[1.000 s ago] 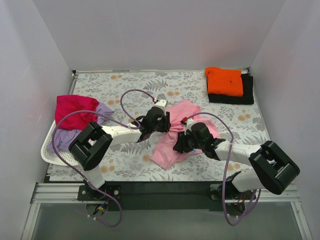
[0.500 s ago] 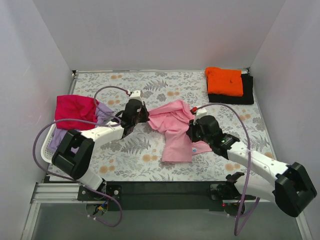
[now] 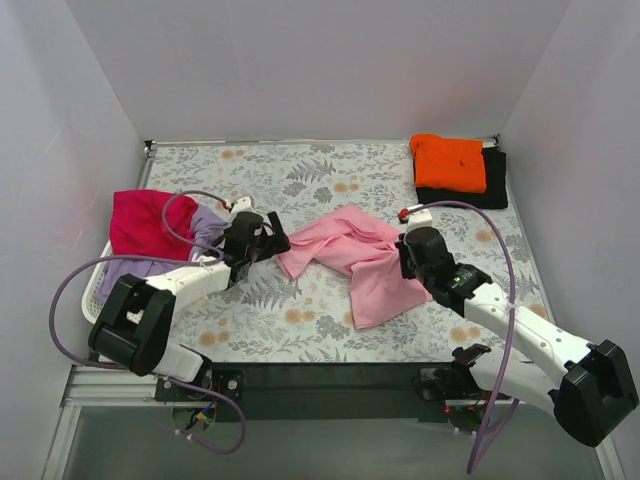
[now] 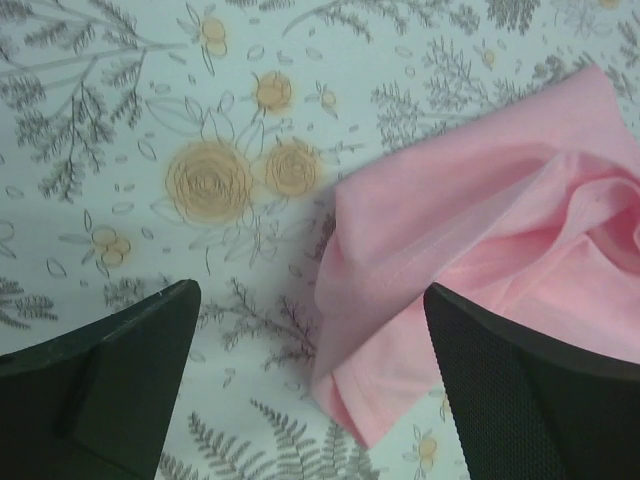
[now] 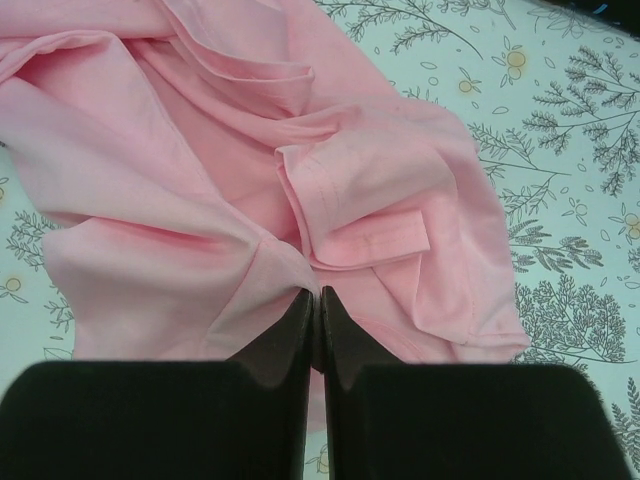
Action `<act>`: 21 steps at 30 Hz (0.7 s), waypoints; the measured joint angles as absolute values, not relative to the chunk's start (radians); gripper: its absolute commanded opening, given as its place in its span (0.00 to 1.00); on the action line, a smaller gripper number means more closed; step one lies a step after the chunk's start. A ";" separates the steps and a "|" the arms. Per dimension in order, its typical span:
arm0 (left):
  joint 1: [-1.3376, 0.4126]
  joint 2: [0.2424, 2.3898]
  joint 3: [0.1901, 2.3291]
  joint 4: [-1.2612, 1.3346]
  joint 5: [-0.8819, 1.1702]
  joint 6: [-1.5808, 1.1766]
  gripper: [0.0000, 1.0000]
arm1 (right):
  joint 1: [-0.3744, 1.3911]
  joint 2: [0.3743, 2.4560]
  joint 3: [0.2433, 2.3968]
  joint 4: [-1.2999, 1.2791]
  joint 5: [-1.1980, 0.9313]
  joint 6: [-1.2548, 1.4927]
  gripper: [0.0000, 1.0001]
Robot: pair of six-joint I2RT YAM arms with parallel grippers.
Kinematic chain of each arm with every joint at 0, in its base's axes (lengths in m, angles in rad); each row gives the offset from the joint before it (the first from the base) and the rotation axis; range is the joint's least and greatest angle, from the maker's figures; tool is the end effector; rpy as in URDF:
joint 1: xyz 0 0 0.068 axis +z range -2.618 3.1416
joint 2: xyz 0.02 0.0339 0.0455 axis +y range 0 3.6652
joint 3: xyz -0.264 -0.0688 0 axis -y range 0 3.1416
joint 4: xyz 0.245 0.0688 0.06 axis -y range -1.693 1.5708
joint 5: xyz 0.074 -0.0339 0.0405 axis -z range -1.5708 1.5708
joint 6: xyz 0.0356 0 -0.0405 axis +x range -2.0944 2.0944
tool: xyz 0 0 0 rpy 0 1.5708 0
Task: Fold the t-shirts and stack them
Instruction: Flatten the tshirt out
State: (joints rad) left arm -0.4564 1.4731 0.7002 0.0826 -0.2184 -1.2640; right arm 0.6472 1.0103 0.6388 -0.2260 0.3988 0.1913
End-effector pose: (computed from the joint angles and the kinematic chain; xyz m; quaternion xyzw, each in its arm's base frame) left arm 0.2686 -0.1233 0.1789 -0.3960 0.8087 -0.2568 0.3511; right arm 0.1823 0.1204 0.2440 -0.1055 0.8649 0.0267 0.4900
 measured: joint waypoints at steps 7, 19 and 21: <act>-0.466 1.333 0.549 0.090 -0.103 -1.353 0.92 | 0.647 1.027 0.639 -0.237 0.397 0.191 0.01; -0.532 1.322 0.410 0.245 0.046 -1.488 0.82 | 0.647 1.053 0.639 -0.234 0.363 0.191 0.01; -0.549 1.346 0.418 0.268 0.046 -1.496 0.79 | 0.647 1.053 0.639 -0.233 0.363 0.191 0.01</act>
State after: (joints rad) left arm -0.5491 1.3457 0.4179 0.2680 0.0463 -1.4956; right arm 0.6472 1.0534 0.6388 -0.2329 0.3626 0.1905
